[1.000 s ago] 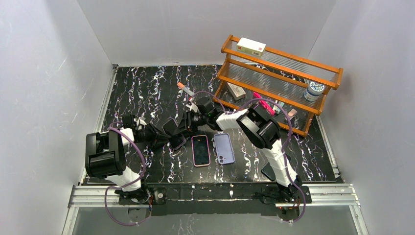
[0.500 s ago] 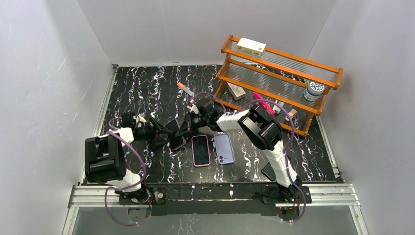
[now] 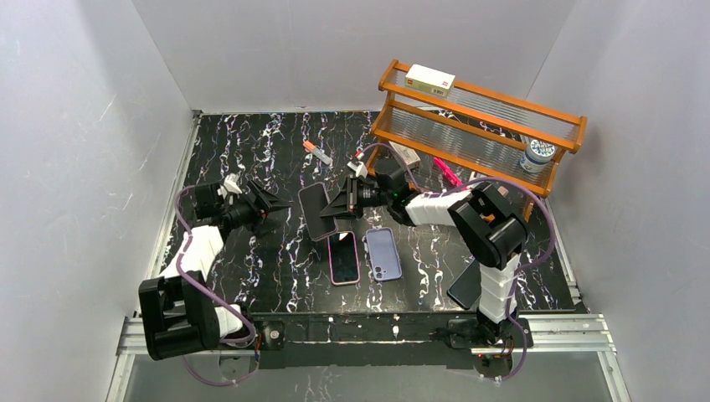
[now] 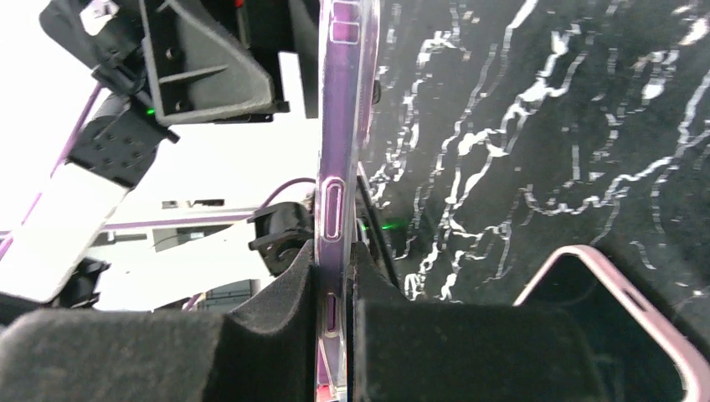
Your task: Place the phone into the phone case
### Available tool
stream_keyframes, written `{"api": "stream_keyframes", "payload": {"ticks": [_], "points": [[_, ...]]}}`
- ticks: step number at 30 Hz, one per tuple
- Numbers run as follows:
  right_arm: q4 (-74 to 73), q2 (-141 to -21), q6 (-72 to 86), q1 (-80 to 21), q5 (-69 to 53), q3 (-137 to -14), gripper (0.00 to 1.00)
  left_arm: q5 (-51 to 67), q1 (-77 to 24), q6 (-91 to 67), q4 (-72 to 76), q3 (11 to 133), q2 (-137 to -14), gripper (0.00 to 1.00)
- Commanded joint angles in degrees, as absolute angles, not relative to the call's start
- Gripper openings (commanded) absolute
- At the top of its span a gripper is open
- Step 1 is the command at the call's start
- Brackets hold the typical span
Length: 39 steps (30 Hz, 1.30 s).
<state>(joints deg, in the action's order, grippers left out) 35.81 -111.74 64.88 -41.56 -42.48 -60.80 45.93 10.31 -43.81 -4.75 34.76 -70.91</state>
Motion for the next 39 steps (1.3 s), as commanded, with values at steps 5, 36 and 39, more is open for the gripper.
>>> {"api": "stream_keyframes", "payload": {"ticks": [5, 36, 39], "points": [[61.8, -107.5, 79.45, -41.4, -48.51, -56.01, 0.01, 54.7, 7.81, -69.34, 25.95, 27.63, -64.05, 0.71], [53.74, -100.64, 72.55, -40.79, -46.79, -53.43, 0.41, 53.03, -4.39, -75.31, 36.4, 25.57, -58.33, 0.0], [52.97, -99.41, 72.08, -39.3, -47.13, -53.39, 0.49, 54.61, -4.53, -74.29, 36.39, 25.34, -57.66, 0.0]]}}
